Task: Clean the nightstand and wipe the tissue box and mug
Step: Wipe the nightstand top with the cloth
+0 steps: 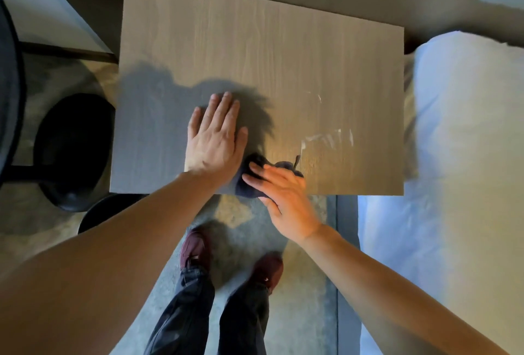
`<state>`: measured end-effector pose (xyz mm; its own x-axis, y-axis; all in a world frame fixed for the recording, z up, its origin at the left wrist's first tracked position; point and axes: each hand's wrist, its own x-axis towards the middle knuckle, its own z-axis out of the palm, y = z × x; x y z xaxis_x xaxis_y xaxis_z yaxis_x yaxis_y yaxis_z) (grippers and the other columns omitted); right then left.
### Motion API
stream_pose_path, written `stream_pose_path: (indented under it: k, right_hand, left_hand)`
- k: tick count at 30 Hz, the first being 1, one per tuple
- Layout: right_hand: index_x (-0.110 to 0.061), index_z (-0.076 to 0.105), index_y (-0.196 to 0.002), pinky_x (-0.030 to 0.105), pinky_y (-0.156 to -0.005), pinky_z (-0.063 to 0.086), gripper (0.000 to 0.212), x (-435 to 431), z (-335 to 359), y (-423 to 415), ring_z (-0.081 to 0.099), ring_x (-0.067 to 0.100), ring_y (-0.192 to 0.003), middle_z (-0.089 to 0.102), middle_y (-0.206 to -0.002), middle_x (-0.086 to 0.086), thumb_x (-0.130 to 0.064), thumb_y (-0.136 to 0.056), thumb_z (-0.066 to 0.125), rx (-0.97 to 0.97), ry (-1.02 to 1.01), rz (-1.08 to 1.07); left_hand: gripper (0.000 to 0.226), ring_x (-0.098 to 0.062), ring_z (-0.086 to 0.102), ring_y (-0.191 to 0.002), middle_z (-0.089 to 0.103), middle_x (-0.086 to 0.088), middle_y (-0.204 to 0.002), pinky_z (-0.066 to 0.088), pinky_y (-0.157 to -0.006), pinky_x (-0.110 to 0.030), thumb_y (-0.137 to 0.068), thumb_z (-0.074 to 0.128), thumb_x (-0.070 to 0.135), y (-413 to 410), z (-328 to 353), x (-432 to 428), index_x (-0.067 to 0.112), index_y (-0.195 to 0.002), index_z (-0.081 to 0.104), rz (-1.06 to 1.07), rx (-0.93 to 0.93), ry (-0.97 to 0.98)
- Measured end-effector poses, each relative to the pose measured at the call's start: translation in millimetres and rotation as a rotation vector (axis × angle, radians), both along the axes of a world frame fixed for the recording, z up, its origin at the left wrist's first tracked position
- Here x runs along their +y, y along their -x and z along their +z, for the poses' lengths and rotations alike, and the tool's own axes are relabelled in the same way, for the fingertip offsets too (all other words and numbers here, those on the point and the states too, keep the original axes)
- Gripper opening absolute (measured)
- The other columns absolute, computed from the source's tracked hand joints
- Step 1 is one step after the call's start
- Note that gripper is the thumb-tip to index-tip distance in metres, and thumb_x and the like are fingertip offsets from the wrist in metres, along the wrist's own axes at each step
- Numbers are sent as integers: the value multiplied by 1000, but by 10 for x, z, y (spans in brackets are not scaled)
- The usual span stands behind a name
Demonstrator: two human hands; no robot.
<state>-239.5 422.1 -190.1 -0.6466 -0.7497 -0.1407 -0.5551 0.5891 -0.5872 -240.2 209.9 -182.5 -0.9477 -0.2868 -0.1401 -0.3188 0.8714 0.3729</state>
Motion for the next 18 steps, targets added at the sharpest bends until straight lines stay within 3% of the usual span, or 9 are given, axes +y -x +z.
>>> stream_pose_path:
  k: [3, 5, 7, 8, 9, 12, 14, 16, 18]
  right_hand:
    - [-30, 64, -136, 46, -107, 35, 46, 107, 95, -41, 48, 15, -129, 52, -146, -18, -12, -94, 61, -134, 41, -5]
    - [-30, 64, -136, 40, -102, 44, 44, 177, 284, 49, 58, 15, -114, 65, -129, -17, -8, -98, 59, -396, 52, -68]
    - [-34, 62, -135, 36, -72, 52, 42, 273, 499, 227, 64, 23, -74, 73, -84, 3, -7, -104, 53, -728, 66, -166]
    - [-32, 62, -134, 35, -58, 51, 40, 310, 596, 340, 59, 26, -58, 68, -72, 17, -8, -104, 52, -816, 124, -218]
    - [-27, 63, -133, 32, -51, 49, 36, 338, 677, 476, 56, 26, -51, 66, -72, 28, -9, -103, 53, -804, 198, -267]
    - [-16, 62, -134, 26, -50, 51, 36, 300, 763, 1064, 61, 22, -59, 70, -94, 26, -9, -99, 55, -606, 333, -403]
    - [-14, 62, -137, 22, -74, 56, 39, 180, 733, 1544, 70, 16, -85, 72, -114, 14, -4, -101, 53, -393, 272, -376]
    - [-15, 60, -141, 13, -102, 41, 41, 46, 636, 2015, 61, 13, -122, 66, -135, 4, -6, -101, 53, -163, 151, -251]
    - [-20, 60, -142, 8, -105, 31, 42, -116, 496, 2341, 53, 19, -131, 62, -141, 4, -10, -102, 53, -34, 28, -157]
  left_hand:
    - [66, -21, 1, -160, 10, -2, -173, 3, -128, -49, -107, 19, 48, 22, -56, 84, 15, -164, 18, 2, -58, 96]
    - [70, -22, -1, -160, 7, -3, -173, 2, -128, -50, -105, 20, 52, 15, -94, 105, 14, -164, 14, -3, -79, 146]
    - [72, -23, -1, -160, 7, -4, -173, 3, -128, -51, -104, 22, 54, 22, -118, 119, 14, -164, 14, -6, -81, 167]
    - [73, -24, 0, -160, 8, -4, -173, 4, -128, -52, -104, 24, 54, 21, -119, 118, 13, -163, 15, -3, -79, 171]
    - [73, -24, 0, -160, 9, -4, -173, 4, -127, -52, -104, 25, 54, 22, -122, 116, 13, -163, 16, 2, -77, 175]
    - [73, -24, 1, -160, 10, -4, -173, 4, -127, -52, -103, 25, 55, 28, -135, 118, 13, -163, 17, 7, -79, 192]
    - [73, -24, 2, -160, 11, -4, -173, 5, -127, -52, -103, 26, 55, 30, -136, 125, 13, -163, 18, 10, -78, 193]
    - [73, -24, 2, -160, 12, -4, -173, 5, -127, -52, -103, 28, 55, 32, -138, 126, 13, -162, 20, 12, -78, 199]
    - [73, -24, 2, -160, 12, -3, -173, 5, -127, -52, -103, 28, 55, 37, -137, 121, 14, -162, 20, 13, -82, 202]
